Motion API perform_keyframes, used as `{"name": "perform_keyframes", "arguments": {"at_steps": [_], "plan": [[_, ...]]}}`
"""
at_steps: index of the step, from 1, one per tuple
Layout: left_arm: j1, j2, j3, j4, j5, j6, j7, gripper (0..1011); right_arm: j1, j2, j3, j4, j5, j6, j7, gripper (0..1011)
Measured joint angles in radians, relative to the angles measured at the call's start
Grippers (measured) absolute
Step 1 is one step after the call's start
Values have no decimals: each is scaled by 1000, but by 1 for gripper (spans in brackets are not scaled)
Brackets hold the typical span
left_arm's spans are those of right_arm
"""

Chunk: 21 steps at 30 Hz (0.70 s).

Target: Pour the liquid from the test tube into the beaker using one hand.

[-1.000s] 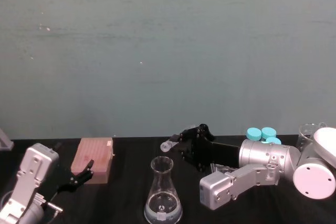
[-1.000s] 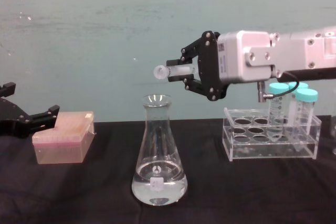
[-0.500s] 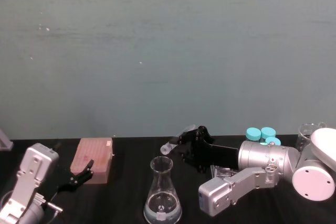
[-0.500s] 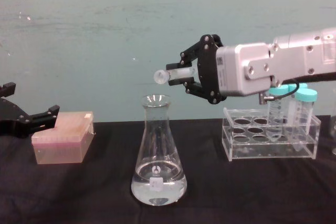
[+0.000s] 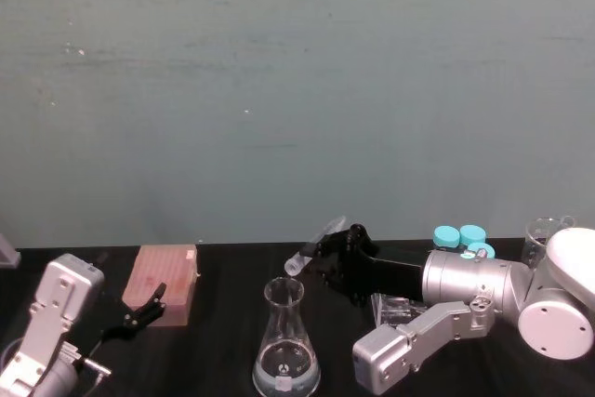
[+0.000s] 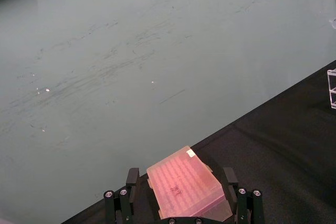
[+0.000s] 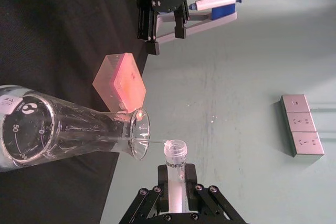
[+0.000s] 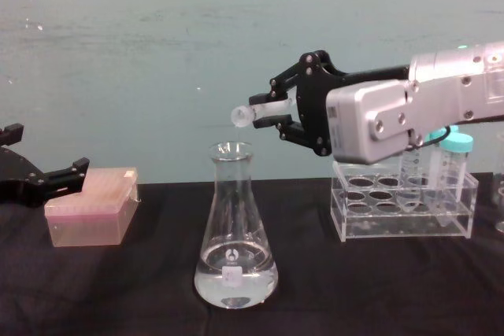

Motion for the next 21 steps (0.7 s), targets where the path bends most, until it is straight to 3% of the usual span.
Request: {"name": "perform_keyframes", "arguments": {"at_steps": [21], "plan": [[0, 0, 0, 0, 0, 0, 0, 1000, 18, 9, -31, -3, -61, -2, -46, 189]]}}
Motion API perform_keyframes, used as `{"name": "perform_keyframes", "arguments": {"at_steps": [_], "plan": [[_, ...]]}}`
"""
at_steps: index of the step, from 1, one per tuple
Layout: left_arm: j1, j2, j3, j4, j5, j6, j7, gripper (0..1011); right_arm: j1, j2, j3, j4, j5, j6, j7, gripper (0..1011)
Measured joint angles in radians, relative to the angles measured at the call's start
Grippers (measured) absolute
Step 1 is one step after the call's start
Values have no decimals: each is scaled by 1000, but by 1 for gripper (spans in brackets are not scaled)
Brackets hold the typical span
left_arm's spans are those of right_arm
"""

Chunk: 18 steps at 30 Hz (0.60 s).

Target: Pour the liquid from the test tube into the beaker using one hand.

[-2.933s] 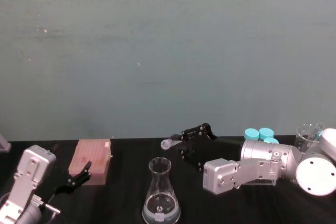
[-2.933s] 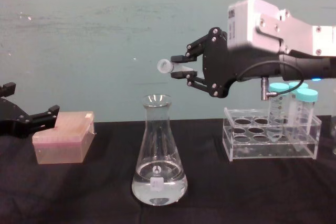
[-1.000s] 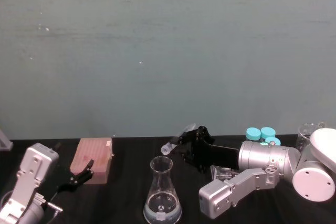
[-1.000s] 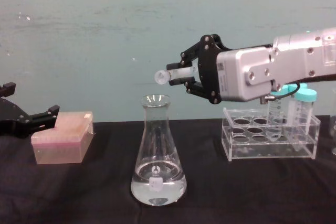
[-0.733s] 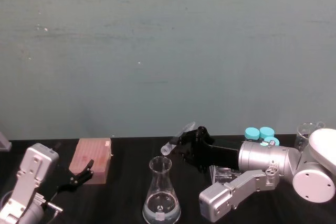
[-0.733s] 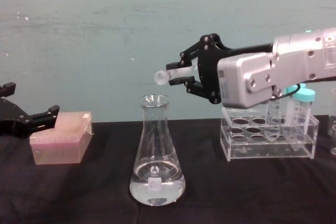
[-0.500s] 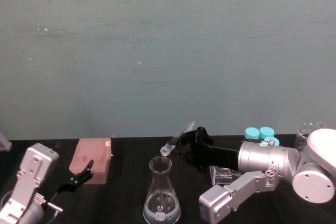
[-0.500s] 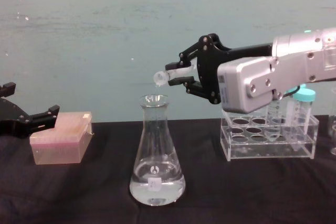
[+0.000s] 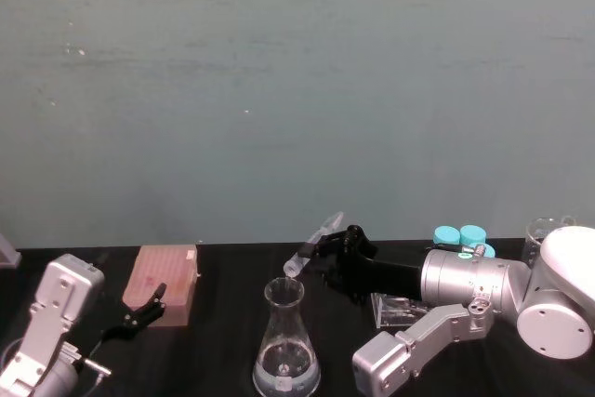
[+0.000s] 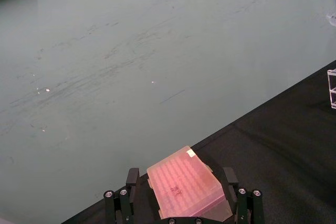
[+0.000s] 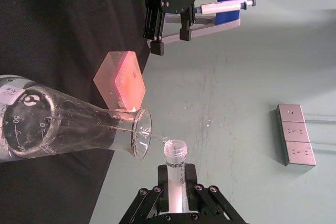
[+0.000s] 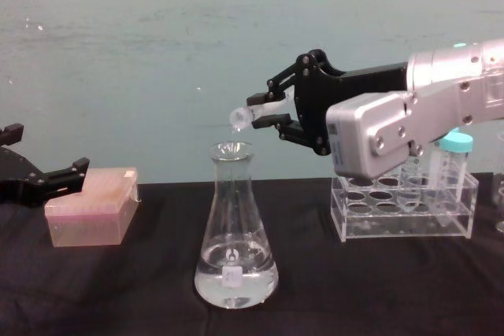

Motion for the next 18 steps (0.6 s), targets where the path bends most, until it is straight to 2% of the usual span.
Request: {"name": "perform_keyframes", "arguments": {"at_steps": [18], "plan": [[0, 0, 0, 0, 0, 0, 0, 1000, 25, 2, -26, 8, -46, 12, -28, 189]]}}
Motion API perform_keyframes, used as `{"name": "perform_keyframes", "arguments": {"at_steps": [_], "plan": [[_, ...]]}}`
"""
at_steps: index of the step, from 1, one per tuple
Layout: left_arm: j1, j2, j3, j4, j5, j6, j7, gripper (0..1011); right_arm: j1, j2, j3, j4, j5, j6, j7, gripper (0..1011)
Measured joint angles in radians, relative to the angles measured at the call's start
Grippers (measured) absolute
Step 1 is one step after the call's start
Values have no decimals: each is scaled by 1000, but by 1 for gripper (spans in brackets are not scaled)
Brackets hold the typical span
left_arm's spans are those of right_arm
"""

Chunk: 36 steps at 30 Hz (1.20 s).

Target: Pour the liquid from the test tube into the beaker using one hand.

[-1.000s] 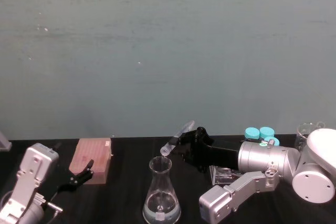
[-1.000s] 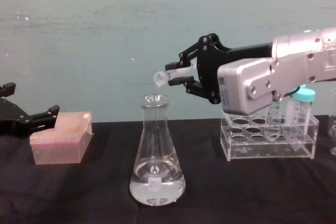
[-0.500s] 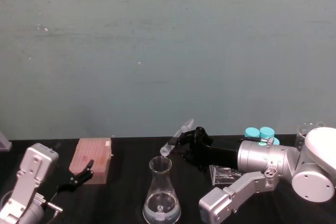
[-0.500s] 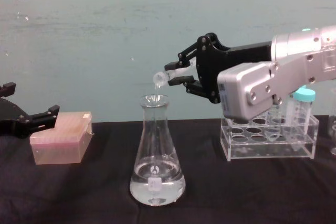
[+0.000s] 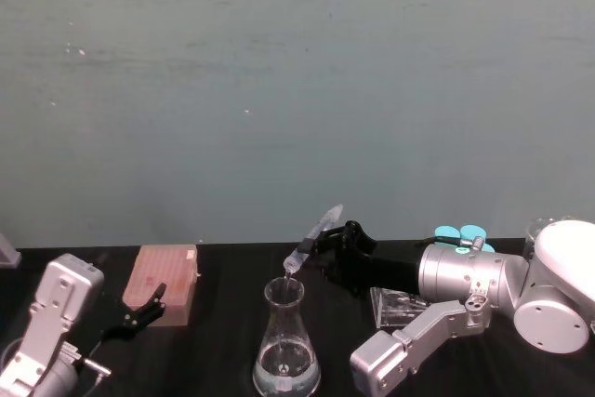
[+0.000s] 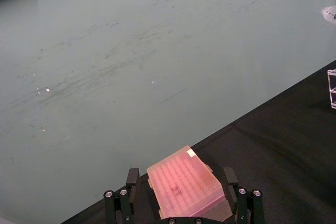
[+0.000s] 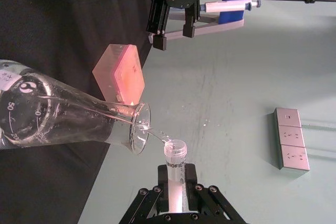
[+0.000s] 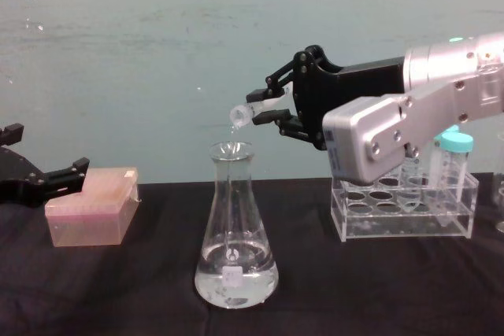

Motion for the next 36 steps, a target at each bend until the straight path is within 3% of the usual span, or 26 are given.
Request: {"name": "perform_keyframes", "arguments": {"at_steps": [16, 27, 29, 32, 35, 36], "plan": [[0, 0, 0, 0, 0, 0, 0, 1000, 21, 9, -34, -1, -65, 12, -50, 189], [0, 0, 0, 0, 0, 0, 0, 1000, 25, 13, -39, -3, -55, 13, -53, 189], [0, 0, 0, 0, 0, 0, 0, 1000, 22, 13, -33, -3, -37, 13, -48, 189], [0, 0, 0, 0, 0, 0, 0, 1000, 9, 7, -8, -2, 34, 14, -8, 189], [0, 0, 0, 0, 0, 0, 0, 1000, -9, -3, 32, 0, 145, 23, 55, 189], [0, 0, 0, 0, 0, 0, 0, 1000, -22, -9, 59, 3, 219, 32, 98, 189]]}}
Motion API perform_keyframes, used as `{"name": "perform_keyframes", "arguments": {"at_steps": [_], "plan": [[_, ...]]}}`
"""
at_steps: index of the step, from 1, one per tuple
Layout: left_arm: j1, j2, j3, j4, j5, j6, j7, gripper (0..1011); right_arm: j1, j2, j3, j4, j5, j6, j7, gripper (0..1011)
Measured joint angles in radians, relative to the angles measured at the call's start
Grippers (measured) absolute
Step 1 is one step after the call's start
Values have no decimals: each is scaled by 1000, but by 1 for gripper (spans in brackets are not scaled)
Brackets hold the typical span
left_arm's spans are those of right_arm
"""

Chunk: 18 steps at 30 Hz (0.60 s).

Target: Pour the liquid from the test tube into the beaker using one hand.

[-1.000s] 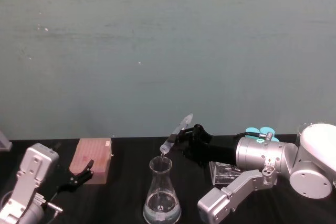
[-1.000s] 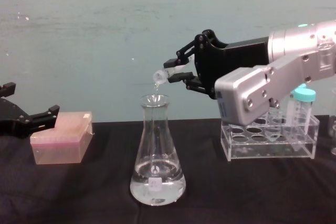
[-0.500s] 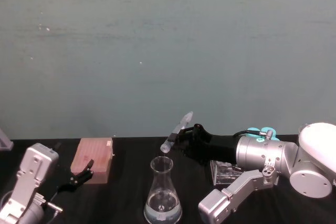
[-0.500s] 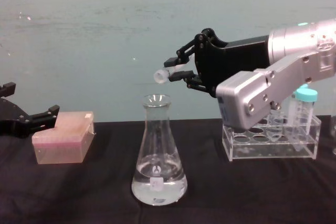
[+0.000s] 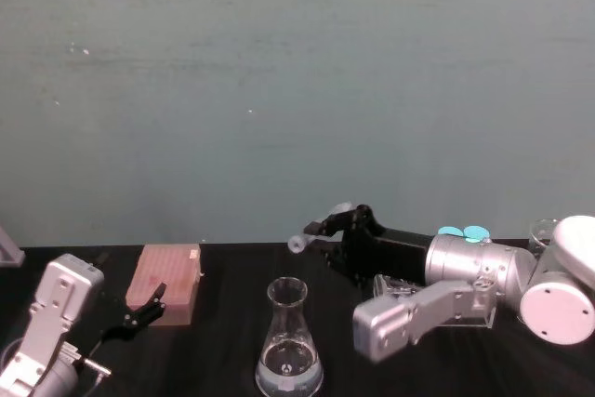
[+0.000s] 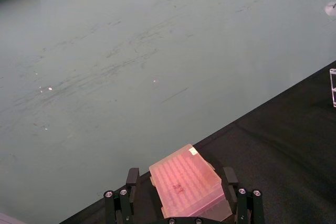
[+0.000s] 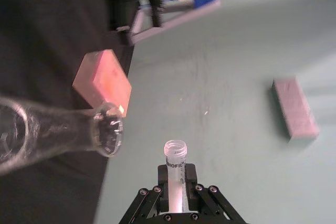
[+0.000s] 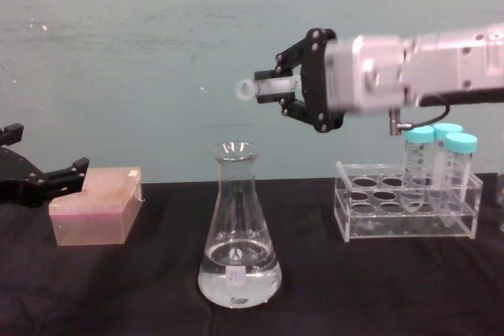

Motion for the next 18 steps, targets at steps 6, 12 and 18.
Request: {"name": "perform_keyframes", "arguments": {"at_steps": [6, 12, 18], "plan": [[0, 0, 0, 0, 0, 0, 0, 1000, -39, -28, 102, 20, 301, 69, 165, 189], [0, 0, 0, 0, 0, 0, 0, 1000, -57, -63, 212, 72, 571, 174, 309, 189], [0, 0, 0, 0, 0, 0, 0, 1000, -58, -92, 297, 134, 741, 281, 399, 189]]}}
